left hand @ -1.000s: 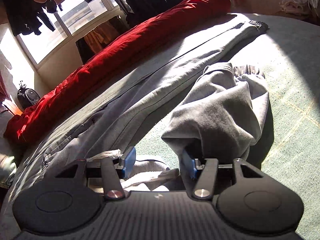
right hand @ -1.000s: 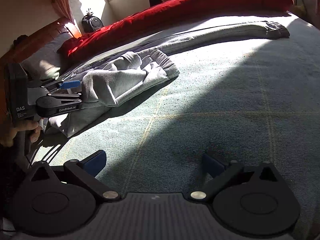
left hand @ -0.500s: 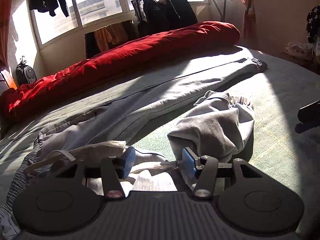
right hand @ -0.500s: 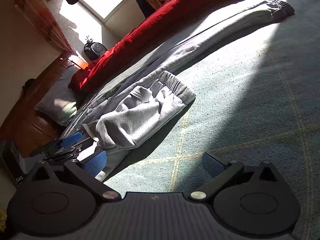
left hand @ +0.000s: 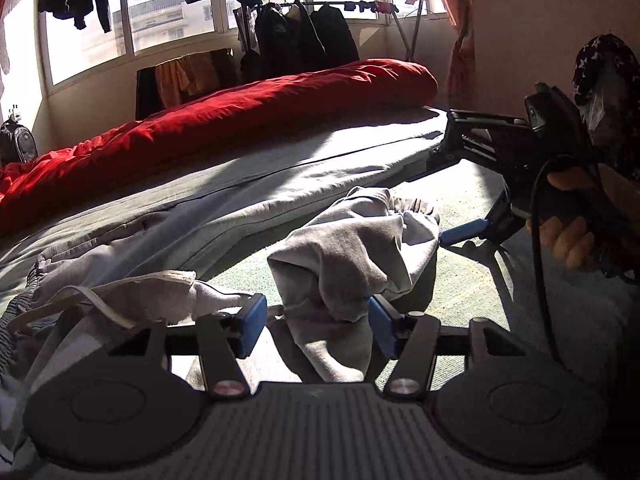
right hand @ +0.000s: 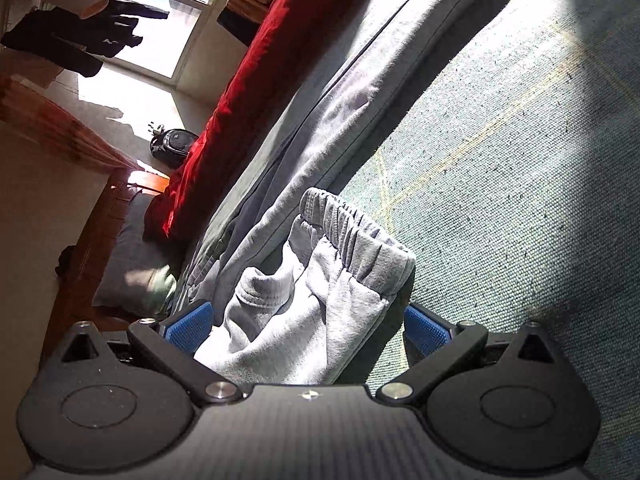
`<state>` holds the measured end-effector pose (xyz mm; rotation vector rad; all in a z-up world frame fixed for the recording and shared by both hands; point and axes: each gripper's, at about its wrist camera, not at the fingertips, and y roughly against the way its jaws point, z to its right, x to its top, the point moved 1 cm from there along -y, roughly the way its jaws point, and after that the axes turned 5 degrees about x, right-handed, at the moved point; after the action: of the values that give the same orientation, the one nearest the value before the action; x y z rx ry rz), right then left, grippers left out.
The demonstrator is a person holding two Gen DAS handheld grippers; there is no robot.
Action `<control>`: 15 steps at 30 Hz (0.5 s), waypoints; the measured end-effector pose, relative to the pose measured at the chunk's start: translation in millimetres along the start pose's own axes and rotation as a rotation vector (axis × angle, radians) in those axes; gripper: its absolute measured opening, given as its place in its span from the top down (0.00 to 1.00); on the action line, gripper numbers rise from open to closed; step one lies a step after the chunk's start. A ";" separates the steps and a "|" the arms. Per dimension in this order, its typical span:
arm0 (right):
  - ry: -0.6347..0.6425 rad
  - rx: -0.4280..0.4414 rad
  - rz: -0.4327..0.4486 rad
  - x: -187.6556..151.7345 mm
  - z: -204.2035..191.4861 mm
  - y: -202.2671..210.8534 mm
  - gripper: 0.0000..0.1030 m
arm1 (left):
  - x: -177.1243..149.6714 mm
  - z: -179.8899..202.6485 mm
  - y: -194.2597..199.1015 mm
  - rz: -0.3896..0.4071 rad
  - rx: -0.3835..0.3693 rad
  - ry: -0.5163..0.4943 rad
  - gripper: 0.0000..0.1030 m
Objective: Fold clothes
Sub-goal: 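Grasp the elastic cuff with the right gripper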
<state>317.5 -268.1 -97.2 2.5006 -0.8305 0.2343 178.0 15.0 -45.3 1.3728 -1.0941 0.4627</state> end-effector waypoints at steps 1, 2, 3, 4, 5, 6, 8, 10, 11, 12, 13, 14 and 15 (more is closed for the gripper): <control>0.001 -0.004 -0.003 4.1 -0.2 -4.8 0.00 | -1.1 -0.6 -0.5 0.000 0.001 0.001 0.44; 0.002 -0.005 -0.002 7.7 -0.5 -9.1 0.00 | -2.1 -1.3 -1.1 0.001 0.000 0.002 0.44; 0.004 -0.006 -0.001 11.4 -0.8 -13.3 0.00 | -2.8 -2.2 -1.7 0.001 -0.001 0.005 0.44; 0.005 -0.007 -0.001 15.0 -1.1 -17.6 0.00 | -3.6 -3.3 -2.4 0.001 -0.001 0.008 0.44; 0.007 -0.004 0.005 18.0 -1.2 -21.2 0.00 | -4.3 -3.9 -2.9 0.000 -0.001 0.009 0.44; 0.015 0.004 0.014 20.4 -0.9 -24.3 0.00 | -5.1 -4.7 -4.0 -0.002 -0.001 0.011 0.44; 0.029 0.025 0.039 26.0 1.1 -30.1 0.00 | -7.0 -5.4 -5.1 -0.006 0.001 0.013 0.44; 0.034 0.050 0.062 32.7 4.2 -35.1 0.00 | -8.7 -6.2 -5.6 -0.010 0.002 0.010 0.44; 0.033 0.060 0.067 35.7 5.6 -37.7 0.00 | -9.5 -6.6 -5.9 -0.012 0.003 0.009 0.44; 0.035 0.063 0.057 38.6 5.6 -41.1 0.00 | -10.4 -7.0 -6.0 -0.014 0.004 0.008 0.44; 0.050 0.060 0.029 41.4 3.1 -45.1 0.00 | -11.0 -7.5 -6.0 -0.016 0.005 0.007 0.44; 0.071 0.053 -0.009 44.0 -0.5 -49.2 0.00 | -11.5 -8.2 -6.1 -0.018 0.005 0.007 0.44; 0.091 0.047 -0.047 46.7 -4.2 -53.4 0.00 | -12.1 -9.0 -6.1 -0.020 0.007 0.008 0.44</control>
<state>386.8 -253.0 -100.5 2.5287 -0.7366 0.3528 180.4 25.9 -57.1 1.3856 -1.0724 0.4580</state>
